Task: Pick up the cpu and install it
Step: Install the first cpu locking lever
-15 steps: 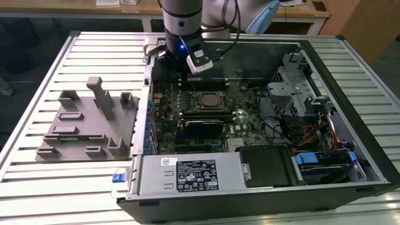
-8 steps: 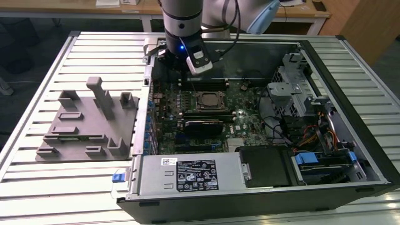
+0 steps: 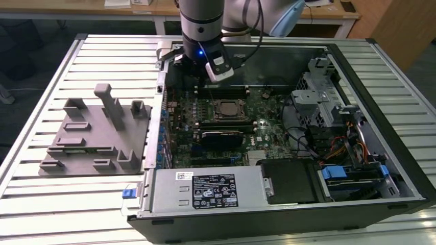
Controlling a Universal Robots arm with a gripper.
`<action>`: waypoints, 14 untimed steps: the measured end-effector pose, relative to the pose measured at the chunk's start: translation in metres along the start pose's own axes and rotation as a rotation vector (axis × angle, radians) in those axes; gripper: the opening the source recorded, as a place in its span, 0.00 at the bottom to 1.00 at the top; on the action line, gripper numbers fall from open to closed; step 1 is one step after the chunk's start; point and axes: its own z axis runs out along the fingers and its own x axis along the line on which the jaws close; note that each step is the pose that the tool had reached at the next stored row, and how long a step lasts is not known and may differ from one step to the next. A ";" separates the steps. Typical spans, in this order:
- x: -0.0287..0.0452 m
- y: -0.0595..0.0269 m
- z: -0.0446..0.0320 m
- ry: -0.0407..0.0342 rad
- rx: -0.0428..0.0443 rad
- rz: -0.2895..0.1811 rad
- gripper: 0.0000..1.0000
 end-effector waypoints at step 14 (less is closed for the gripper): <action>-0.0159 0.0031 0.0016 -0.0002 0.0057 0.000 0.11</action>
